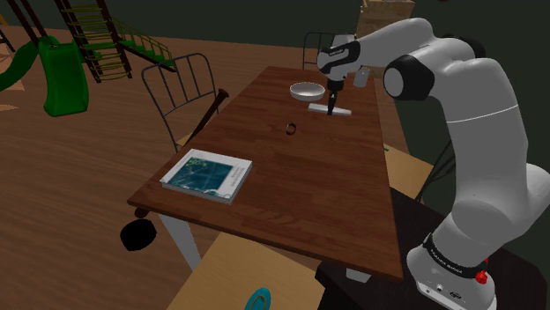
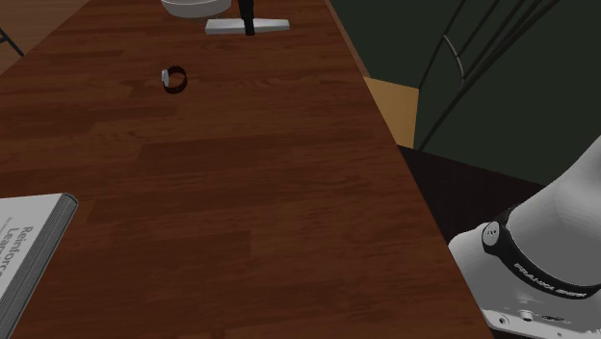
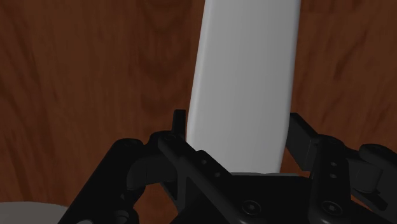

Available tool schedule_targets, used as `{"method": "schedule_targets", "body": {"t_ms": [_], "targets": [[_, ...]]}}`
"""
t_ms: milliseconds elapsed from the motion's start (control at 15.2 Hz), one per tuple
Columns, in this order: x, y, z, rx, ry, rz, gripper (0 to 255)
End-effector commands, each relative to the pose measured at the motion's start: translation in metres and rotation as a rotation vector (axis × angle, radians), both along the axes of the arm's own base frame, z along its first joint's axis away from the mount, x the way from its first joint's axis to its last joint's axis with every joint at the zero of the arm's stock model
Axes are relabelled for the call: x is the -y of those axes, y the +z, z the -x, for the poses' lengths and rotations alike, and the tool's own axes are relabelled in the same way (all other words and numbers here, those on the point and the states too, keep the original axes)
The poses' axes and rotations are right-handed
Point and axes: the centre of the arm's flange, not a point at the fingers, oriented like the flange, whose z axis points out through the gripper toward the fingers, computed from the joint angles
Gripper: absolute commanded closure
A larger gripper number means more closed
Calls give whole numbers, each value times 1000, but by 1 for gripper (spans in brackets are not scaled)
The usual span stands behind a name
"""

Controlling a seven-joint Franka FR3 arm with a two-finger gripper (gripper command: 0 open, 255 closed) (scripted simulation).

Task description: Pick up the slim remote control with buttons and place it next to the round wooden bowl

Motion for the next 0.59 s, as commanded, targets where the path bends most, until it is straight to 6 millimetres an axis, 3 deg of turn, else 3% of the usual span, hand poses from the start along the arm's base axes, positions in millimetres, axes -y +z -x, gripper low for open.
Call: {"method": "schedule_targets", "body": {"t_ms": [0, 330, 396, 528], "targets": [[0, -1, 0, 1, 0, 0, 255], [0, -1, 0, 1, 0, 0, 255], [0, -1, 0, 1, 0, 0, 0], [0, -1, 0, 1, 0, 0, 0]]}}
